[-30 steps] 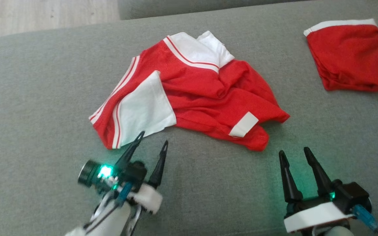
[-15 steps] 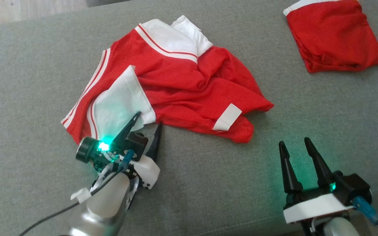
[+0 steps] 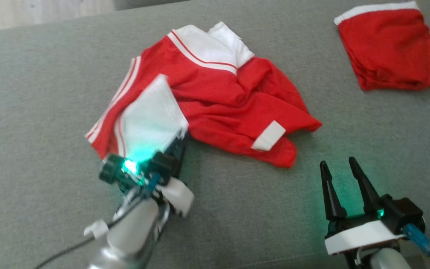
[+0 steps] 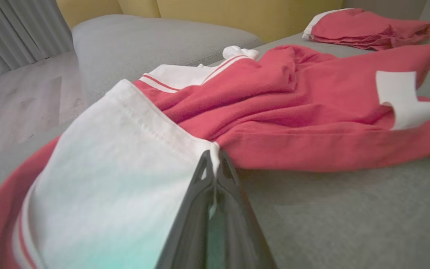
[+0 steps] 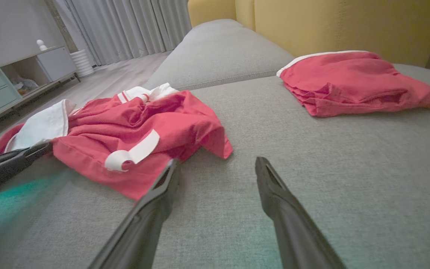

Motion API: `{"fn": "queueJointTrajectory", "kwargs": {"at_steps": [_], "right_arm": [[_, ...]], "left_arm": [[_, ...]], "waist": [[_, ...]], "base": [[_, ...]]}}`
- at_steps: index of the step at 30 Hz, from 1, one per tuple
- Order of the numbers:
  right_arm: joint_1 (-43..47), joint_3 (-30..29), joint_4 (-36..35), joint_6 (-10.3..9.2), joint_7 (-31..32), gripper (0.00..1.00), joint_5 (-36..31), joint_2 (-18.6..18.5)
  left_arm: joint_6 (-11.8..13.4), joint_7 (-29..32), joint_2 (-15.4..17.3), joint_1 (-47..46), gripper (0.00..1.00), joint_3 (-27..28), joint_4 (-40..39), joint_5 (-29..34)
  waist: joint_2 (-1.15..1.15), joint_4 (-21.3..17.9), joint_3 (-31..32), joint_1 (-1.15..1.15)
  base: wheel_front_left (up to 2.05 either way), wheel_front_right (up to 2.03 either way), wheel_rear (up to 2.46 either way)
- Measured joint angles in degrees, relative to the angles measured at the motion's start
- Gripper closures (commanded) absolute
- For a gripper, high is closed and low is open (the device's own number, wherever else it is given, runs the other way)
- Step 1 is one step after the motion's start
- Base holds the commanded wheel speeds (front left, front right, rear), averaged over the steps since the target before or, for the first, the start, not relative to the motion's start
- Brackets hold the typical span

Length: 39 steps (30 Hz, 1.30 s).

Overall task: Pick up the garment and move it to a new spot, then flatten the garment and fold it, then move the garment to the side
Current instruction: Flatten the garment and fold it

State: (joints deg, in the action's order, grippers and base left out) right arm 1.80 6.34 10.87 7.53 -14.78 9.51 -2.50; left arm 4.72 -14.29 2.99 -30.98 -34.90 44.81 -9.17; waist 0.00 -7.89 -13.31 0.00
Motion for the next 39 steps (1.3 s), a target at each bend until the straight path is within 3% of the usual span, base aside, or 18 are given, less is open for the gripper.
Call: {"fn": "queueJointTrajectory", "kwargs": {"at_steps": [7, 8, 9, 10, 11, 23, 24, 25, 27, 30, 31, 32, 34, 35, 36, 39], "right_arm": [[0.2, -0.2, 0.9, 0.0, 0.0, 0.0, 0.0, 0.0], [0.2, -0.1, 0.9, 0.0, 0.0, 0.0, 0.0, 0.0], [0.2, -0.1, 0.9, 0.0, 0.0, 0.0, 0.0, 0.0], [0.2, -0.1, 1.0, 0.0, 0.0, 0.0, 0.0, 0.0], [0.2, -0.1, 1.0, 0.0, 0.0, 0.0, 0.0, 0.0], [0.2, -0.1, 1.2, 0.0, 0.0, 0.0, 0.0, 0.0], [0.2, 0.0, 1.2, 0.0, 0.0, 0.0, 0.0, 0.0], [0.2, 0.0, 1.2, 0.0, 0.0, 0.0, 0.0, 0.0], [0.2, 0.0, 1.2, 0.0, 0.0, 0.0, 0.0, 0.0], [0.2, 0.0, 1.2, 0.0, 0.0, 0.0, 0.0, 0.0], [0.2, 0.0, 1.2, 0.0, 0.0, 0.0, 0.0, 0.0], [0.2, 0.0, 1.2, 0.0, 0.0, 0.0, 0.0, 0.0], [0.2, 0.0, 1.2, 0.0, 0.0, 0.0, 0.0, 0.0], [0.2, 0.0, 1.2, 0.0, 0.0, 0.0, 0.0, 0.0], [0.2, 0.0, 1.2, 0.0, 0.0, 0.0, 0.0, 0.0], [0.2, 0.0, 1.2, 0.0, 0.0, 0.0, 0.0, 0.0]], "left_arm": [[-1.7, 0.7, 2.7, 7.5, 1.0, -4.3, -4.0, 1.4], [-1.8, 1.2, 3.4, 8.2, 0.94, -4.6, -4.3, 1.8], [-1.8, 1.4, 3.9, 8.5, 0.69, -5.0, -4.4, 2.2], [-1.8, 1.7, 4.1, 8.7, 0.04, -5.5, -4.6, 2.2], [-1.7, 1.7, 4.4, 9.0, 0.0, -5.7, -4.7, 2.3], [0.4, 2.2, 5.4, 9.3, 0.0, -6.0, -7.7, 2.6], [0.4, 2.2, 5.5, 9.3, 0.17, -6.0, -7.9, 2.6], [0.4, 2.6, 5.6, 9.4, 0.5, -6.0, -8.0, 2.6], [0.3, 3.0, 5.6, 9.6, 0.61, -6.0, -8.2, 2.6], [-0.2, 4.2, 5.8, 10.4, 0.88, -6.3, -8.2, 2.0], [-0.2, 4.2, 5.8, 10.4, 0.91, -6.3, -8.2, 2.0], [-0.3, 4.6, 5.8, 10.5, 0.92, -6.4, -8.1, 2.0], [-0.7, 4.7, 5.8, 10.4, 0.83, -6.5, -8.2, 1.5], [-0.8, 5.0, 5.8, 10.4, 0.75, -6.5, -8.3, 1.2], [-1.2, 5.3, 5.8, 10.4, 0.61, -6.5, -8.3, 1.0], [-1.5, 6.4, 5.8, 10.3, 0.56, -6.7, -8.3, 0.5]], "waist": [[0.0, 3.2, 1.8, 0.0], [0.0, 3.5, 2.0, -0.01], [0.0, 3.8, 2.1, -0.01], [0.0, 4.1, 2.2, -0.01], [0.0, 4.3, 2.3, 0.0], [0.0, 4.8, 2.3, 0.0], [0.0, 4.8, 2.3, 0.0], [0.0, 4.8, 2.3, 0.0], [0.0, 4.7, 2.2, 0.0], [0.0, 4.6, 2.0, 0.0], [0.0, 4.6, 2.0, 0.0], [0.0, 4.6, 1.9, 0.0], [0.0, 4.5, 1.8, 0.0], [0.0, 4.5, 1.8, 0.0], [0.0, 4.5, 1.8, 0.0], [0.0, 4.6, 1.8, 0.0]], "base": [[0.0, 0.0, 0.0], [0.0, 0.0, 0.0], [0.0, 0.0, 0.0], [0.0, 0.0, 0.0], [0.0, 0.0, 0.0], [0.0, 0.0, 0.0], [0.0, 0.0, 0.0], [0.0, 0.0, 0.0], [0.0, 0.0, 0.0], [0.0, 0.0, 0.0], [0.0, 0.0, 0.0], [0.0, 0.0, 0.0], [0.0, 0.0, 0.0], [0.0, 0.0, 0.0], [0.0, 0.0, 0.0], [0.0, 0.0, 0.0]]}}
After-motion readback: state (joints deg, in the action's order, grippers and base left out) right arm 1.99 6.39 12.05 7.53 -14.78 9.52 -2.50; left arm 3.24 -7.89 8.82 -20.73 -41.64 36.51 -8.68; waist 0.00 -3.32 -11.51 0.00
